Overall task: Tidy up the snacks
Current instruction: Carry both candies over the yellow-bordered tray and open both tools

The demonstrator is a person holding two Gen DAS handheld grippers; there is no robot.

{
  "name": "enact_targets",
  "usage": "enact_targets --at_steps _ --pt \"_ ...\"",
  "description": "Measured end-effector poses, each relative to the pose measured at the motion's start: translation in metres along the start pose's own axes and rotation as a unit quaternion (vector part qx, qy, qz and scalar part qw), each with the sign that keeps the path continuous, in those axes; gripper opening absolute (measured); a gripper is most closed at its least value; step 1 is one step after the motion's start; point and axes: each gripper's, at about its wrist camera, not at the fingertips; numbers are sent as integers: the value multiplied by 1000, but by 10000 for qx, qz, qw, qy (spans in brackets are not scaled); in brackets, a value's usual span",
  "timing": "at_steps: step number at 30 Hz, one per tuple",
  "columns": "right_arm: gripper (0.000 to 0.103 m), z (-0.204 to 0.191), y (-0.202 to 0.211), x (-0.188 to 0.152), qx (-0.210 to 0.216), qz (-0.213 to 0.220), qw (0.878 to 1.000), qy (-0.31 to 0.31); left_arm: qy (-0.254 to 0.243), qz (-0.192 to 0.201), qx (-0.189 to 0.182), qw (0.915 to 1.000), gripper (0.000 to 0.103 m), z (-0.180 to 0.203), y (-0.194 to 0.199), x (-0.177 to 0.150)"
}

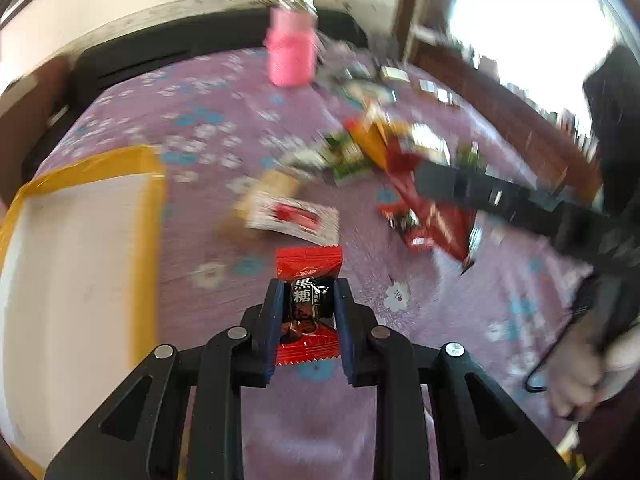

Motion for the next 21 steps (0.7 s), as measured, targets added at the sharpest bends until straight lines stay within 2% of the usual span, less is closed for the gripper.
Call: enact_targets --at_steps 2,5,7,10,14,21 --pt "28 -15 2 3 33 -17 9999 152 196 161 135 9996 22 -21 26 2" --pt "27 -49 1 7 199 -81 9989 406 264 380 755 9961 22 -64 64 5" --pt "27 -75 -6 9 393 -165 9978 498 262 466 1352 9894 22 -94 83 1" --pt "27 -108 -25 5 770 -411 9951 459 542 380 1778 9818 22 -139 96 -11" --pt "27 -154 -67 -15 1021 -879 9898 469 883 219 2104 9734 22 -184 94 -32" --pt "27 -211 -133 -65 1005 -1616 9792 702 1273 91 2132 9686 23 -212 87 -53"
Point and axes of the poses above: each gripper's, at about its wrist camera, not at the fingertips, and y roughly against the way its jaws point, z to its right, x to its top, and after that the axes turned 11 degrees about z, right-handed
